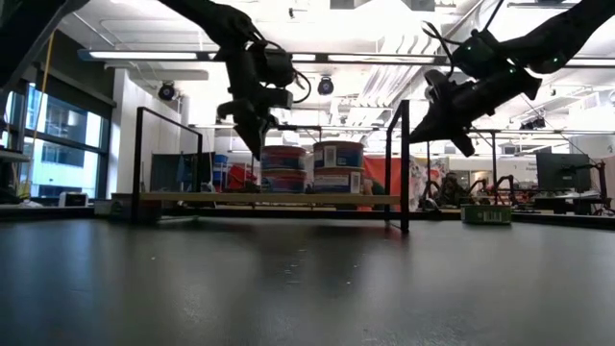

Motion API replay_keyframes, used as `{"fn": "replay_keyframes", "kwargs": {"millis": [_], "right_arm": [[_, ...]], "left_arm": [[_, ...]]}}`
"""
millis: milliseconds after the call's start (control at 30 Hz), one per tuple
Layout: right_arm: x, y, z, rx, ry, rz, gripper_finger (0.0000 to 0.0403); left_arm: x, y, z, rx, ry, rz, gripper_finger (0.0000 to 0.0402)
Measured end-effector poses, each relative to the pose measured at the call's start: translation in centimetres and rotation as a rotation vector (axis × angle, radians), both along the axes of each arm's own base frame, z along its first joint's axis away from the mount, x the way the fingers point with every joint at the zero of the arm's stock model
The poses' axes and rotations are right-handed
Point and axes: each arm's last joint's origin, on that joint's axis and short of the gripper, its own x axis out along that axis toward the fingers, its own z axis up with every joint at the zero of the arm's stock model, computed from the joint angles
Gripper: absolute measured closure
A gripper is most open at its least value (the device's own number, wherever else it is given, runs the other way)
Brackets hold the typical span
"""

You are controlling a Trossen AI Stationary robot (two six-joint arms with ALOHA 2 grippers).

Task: Stack canned seafood by type on shelf
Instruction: Adjust the tuna cans on the shelf

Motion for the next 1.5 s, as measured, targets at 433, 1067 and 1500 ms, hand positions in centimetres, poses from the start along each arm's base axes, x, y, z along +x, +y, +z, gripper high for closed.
{"fn": "replay_keyframes", "kwargs": {"millis": [433,1067,1500], "right_arm": [[-0.3,0.1,0.4,-0.093,0.041,-0.046,0.0403],[0.5,3.6,3.2,-0.284,-0.015,0.019,0.0403],[1.4,5.5,3.6,-0.276,-0.052,0.097,0.0403]], "left_arm": [[-0.2,0.0,-1.2,-0.032,0.081,-0.037,0.0401],[1.0,-0.3,-3.2,-0.127,0.069,-0.076,0.0401],[1.9,-1.6,-3.2,-0.132,0.057,-0.126,0.0401]]}}
